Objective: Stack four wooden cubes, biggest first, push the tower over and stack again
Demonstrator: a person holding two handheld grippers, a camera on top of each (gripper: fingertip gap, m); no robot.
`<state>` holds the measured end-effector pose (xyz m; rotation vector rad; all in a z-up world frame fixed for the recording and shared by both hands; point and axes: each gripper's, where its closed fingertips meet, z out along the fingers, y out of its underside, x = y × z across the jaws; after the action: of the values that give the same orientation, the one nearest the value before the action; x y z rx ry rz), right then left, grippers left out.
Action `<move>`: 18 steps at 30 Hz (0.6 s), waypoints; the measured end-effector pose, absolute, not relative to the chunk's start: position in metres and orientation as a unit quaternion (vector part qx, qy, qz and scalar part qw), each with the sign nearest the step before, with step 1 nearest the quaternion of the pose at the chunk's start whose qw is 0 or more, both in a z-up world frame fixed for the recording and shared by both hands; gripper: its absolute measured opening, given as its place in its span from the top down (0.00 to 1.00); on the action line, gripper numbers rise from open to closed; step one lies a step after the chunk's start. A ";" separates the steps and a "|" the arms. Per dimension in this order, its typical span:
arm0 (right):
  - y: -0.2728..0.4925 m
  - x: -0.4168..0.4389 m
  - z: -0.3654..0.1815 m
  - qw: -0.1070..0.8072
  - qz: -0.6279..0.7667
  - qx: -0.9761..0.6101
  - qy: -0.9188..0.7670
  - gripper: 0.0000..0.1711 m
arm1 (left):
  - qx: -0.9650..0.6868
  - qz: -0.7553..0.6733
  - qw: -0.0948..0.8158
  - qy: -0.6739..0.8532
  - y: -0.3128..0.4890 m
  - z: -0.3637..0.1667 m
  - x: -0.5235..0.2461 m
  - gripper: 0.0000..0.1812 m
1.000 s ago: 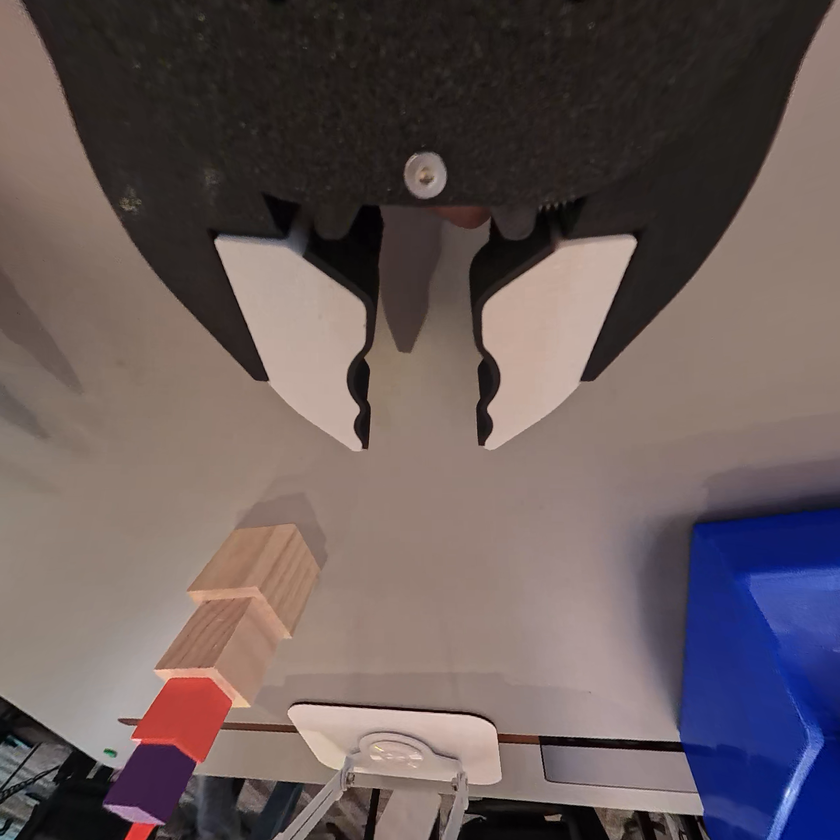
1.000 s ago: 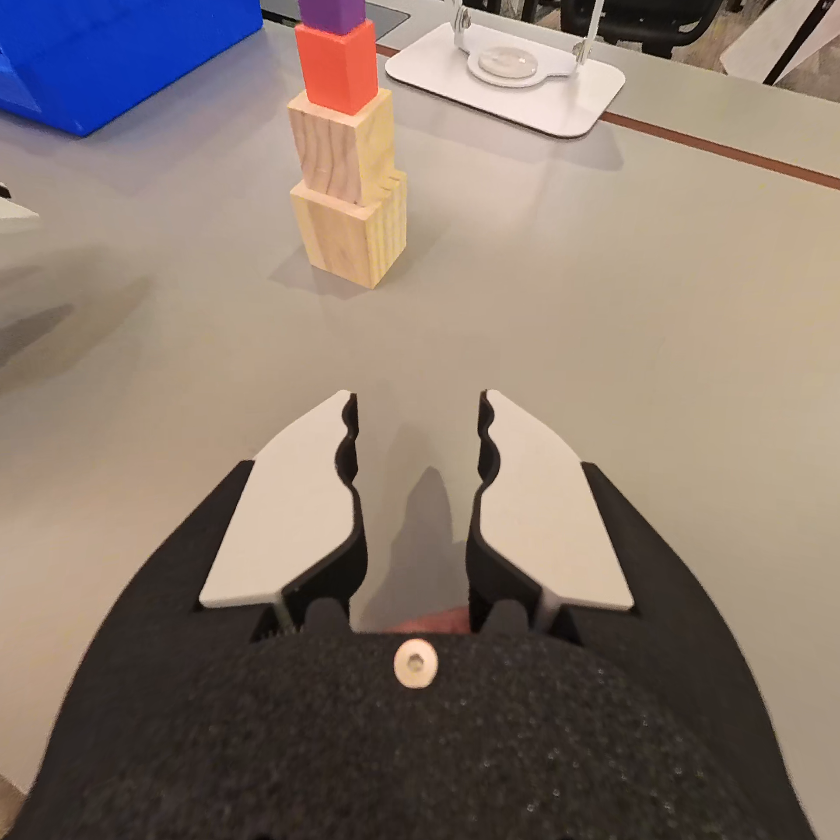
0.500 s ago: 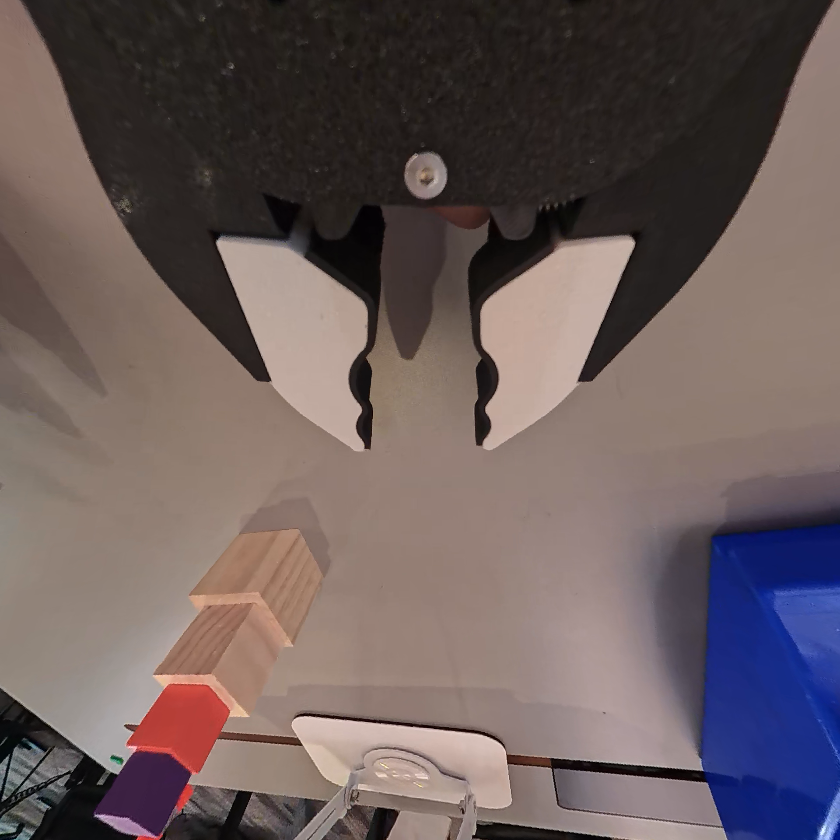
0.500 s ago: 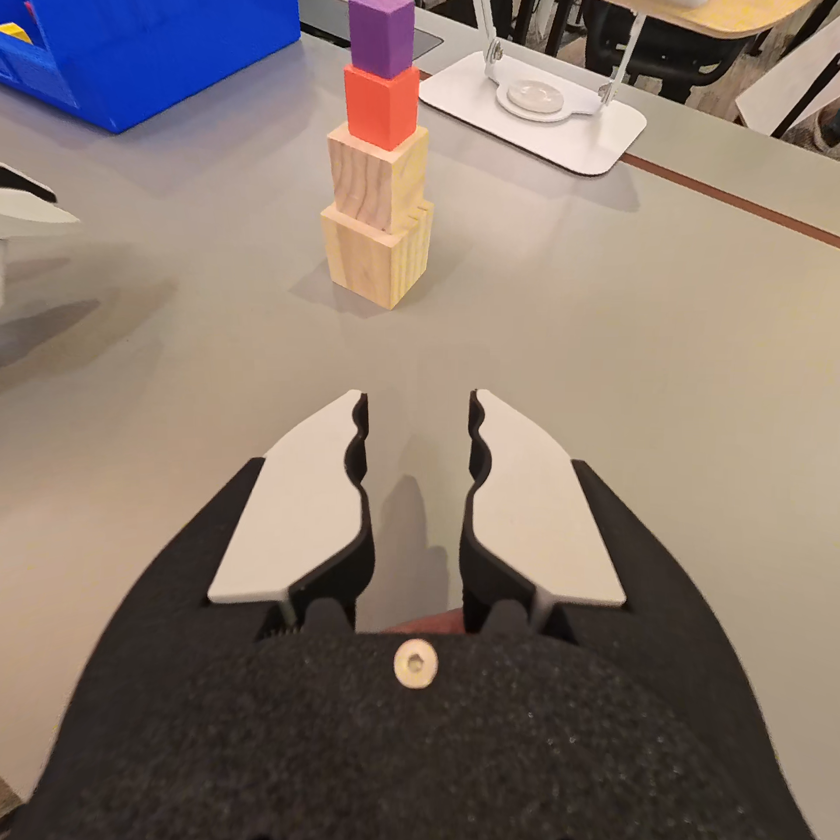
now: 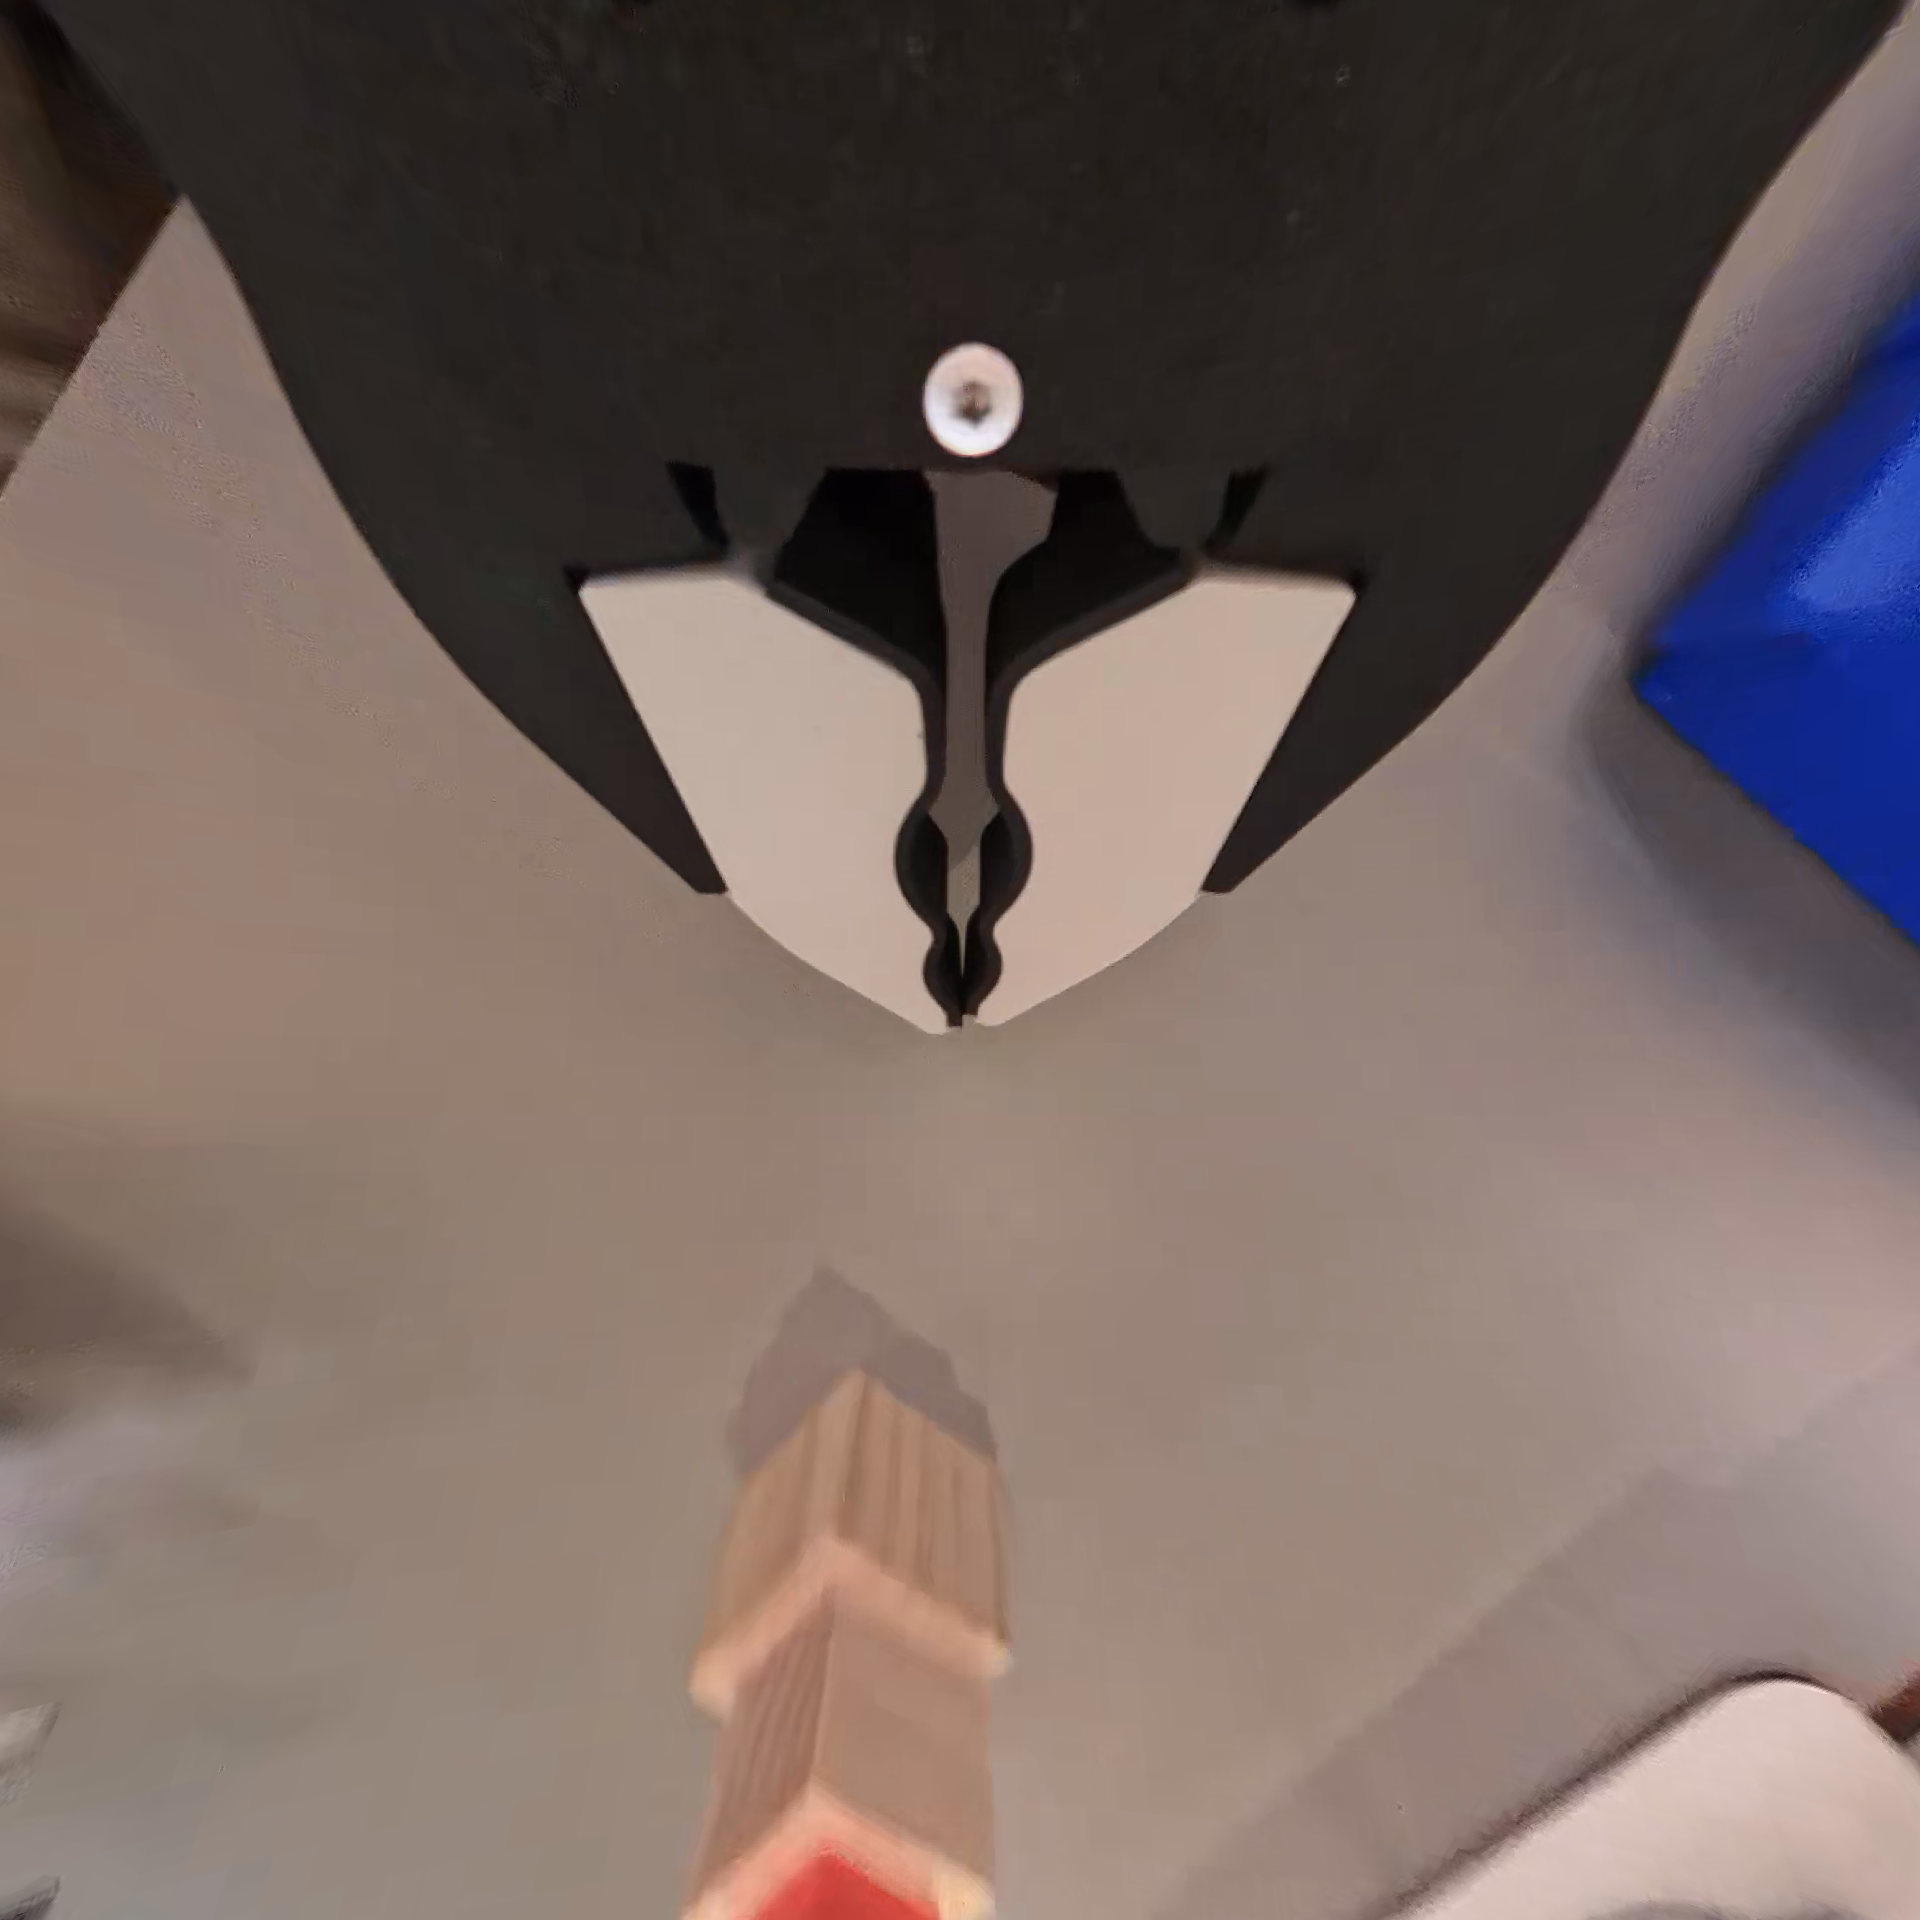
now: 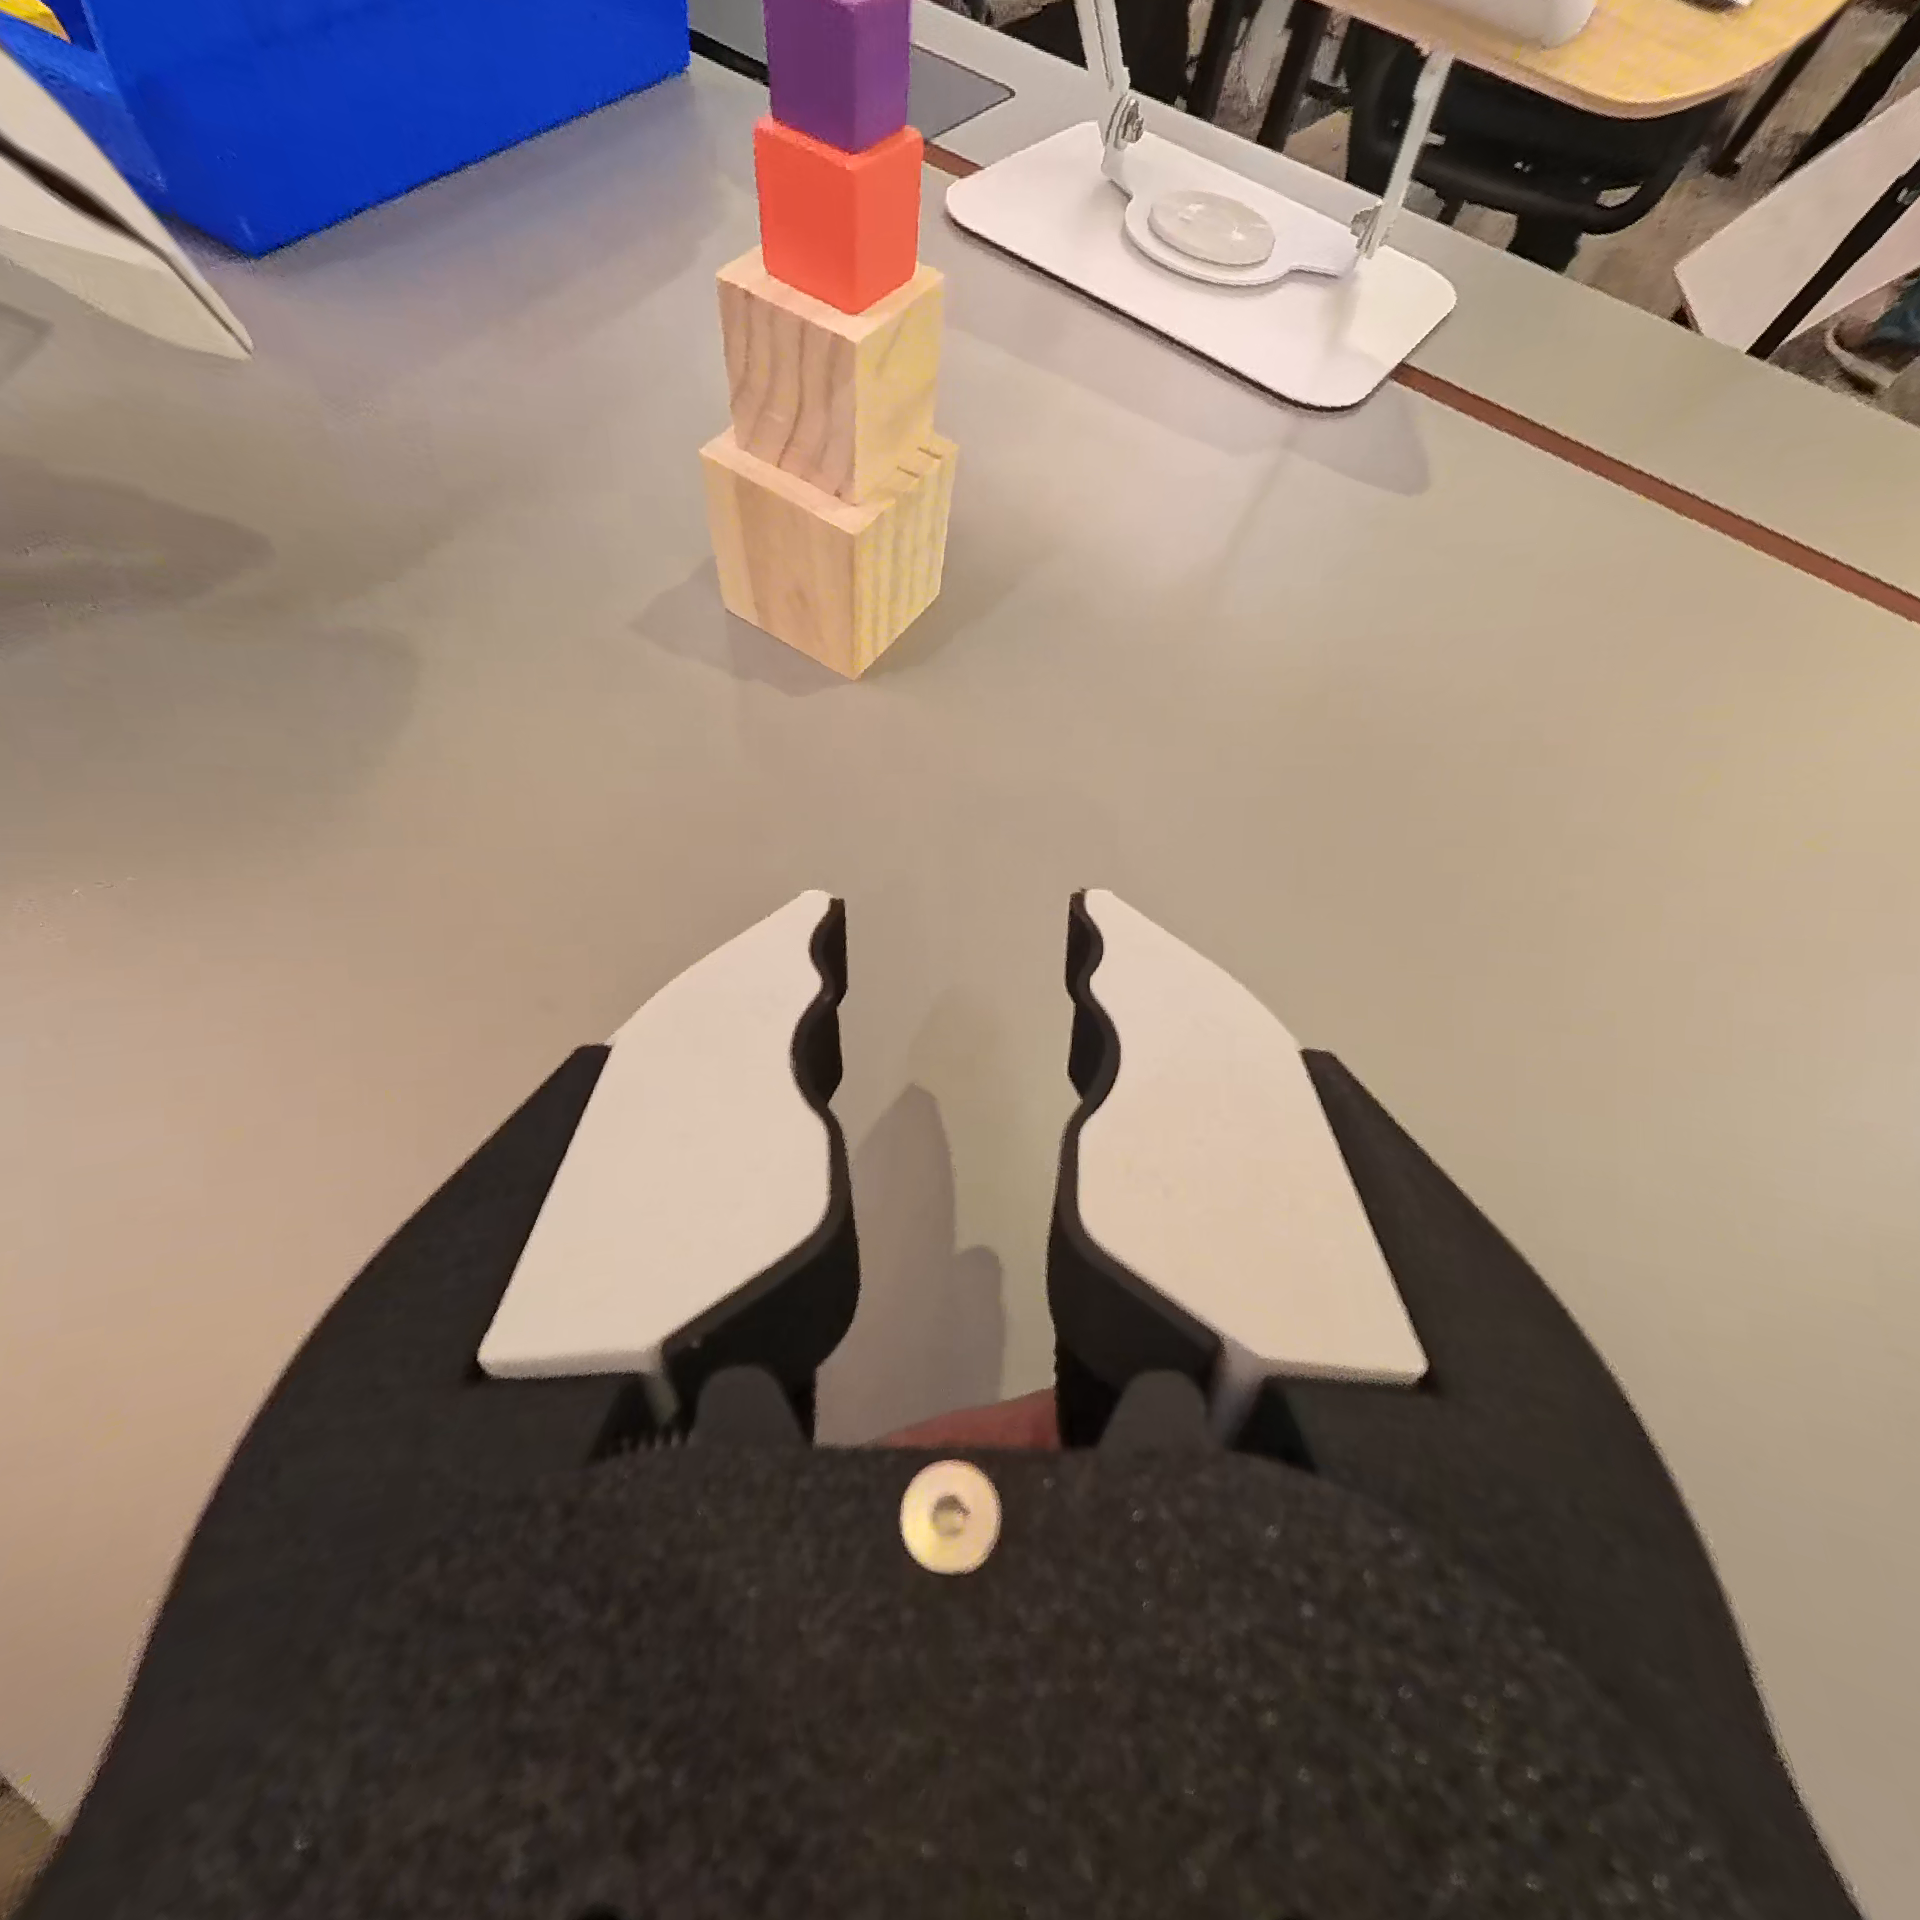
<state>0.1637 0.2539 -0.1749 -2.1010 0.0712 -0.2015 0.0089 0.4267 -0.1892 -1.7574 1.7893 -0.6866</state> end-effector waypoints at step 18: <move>0.232 0.195 -0.172 0.499 -0.088 -0.860 0.057 0.77 | -0.529 -0.278 0.134 0.790 0.401 -0.205 0.152 1.00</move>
<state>0.1947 0.2319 -0.1715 -2.0807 0.1380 -0.2120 0.1522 0.4005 -0.2047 -1.5332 2.2912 -0.8059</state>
